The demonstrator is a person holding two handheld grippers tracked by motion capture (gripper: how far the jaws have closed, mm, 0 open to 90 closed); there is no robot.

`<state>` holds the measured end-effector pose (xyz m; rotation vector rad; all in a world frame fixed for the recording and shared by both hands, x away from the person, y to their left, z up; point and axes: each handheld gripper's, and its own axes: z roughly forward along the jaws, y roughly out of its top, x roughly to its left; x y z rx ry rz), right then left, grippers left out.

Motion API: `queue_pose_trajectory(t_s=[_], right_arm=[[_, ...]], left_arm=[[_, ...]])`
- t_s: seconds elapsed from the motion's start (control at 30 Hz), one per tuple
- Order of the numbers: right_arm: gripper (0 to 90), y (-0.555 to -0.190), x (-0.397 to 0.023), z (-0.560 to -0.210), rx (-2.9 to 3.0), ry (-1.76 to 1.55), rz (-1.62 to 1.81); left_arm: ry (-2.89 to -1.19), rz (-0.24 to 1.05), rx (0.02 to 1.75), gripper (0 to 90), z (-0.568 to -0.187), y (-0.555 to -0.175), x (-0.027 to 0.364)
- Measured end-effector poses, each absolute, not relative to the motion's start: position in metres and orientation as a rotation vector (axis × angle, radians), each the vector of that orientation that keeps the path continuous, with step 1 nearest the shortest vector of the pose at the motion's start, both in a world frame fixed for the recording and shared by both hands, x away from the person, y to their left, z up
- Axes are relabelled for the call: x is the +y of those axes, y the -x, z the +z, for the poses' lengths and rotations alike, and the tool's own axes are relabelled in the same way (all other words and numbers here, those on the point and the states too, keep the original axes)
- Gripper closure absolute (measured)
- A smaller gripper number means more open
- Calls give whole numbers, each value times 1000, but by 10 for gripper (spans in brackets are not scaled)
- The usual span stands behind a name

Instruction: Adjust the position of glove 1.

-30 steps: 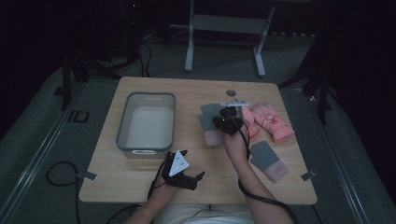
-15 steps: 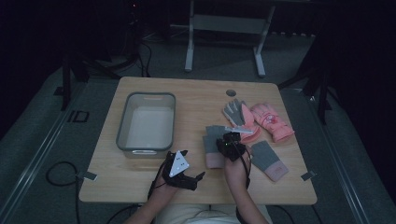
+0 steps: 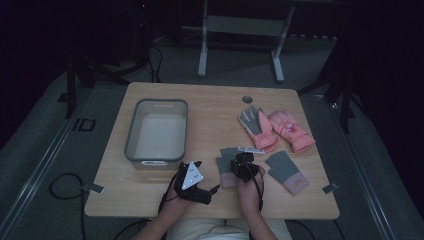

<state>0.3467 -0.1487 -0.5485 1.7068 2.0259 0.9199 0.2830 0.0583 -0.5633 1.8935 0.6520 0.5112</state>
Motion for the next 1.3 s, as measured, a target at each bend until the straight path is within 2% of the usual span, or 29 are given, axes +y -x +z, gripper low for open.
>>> queue_pose_trajectory(t_s=[0.13,0.23,0.27,0.37,0.43,0.6,0.77,1.0,1.2,1.3], right_arm=[[766,-345,-148,-548,2020,-1704,930],[691,-344,-159,-535,2010,-1663,979],[691,-346,-170,-522,2035,-1615,1020],[689,-347,-176,-515,2041,-1580,1023],[684,-351,-199,-498,2081,-1465,1042],[650,-359,-228,-486,2157,-1357,1085],[654,-362,-250,-475,2246,-1179,989],[637,-359,-291,-483,2361,-1093,941],[568,-356,-329,-493,2408,-1110,878],[589,-353,-347,-498,2413,-1153,862]], left_arm=[[-1896,517,648,0,-563,-283,58],[-1894,519,647,0,-563,-282,58],[-1895,516,647,0,-563,-283,58],[-1895,514,650,0,-563,-283,58],[-1894,513,648,0,-563,-283,58],[-1892,517,648,0,-563,-283,58],[-1886,514,650,0,-563,-283,58],[-1888,509,648,0,-563,-283,58],[-1891,510,650,0,-563,-284,58],[-1889,510,653,0,-563,-284,58]])
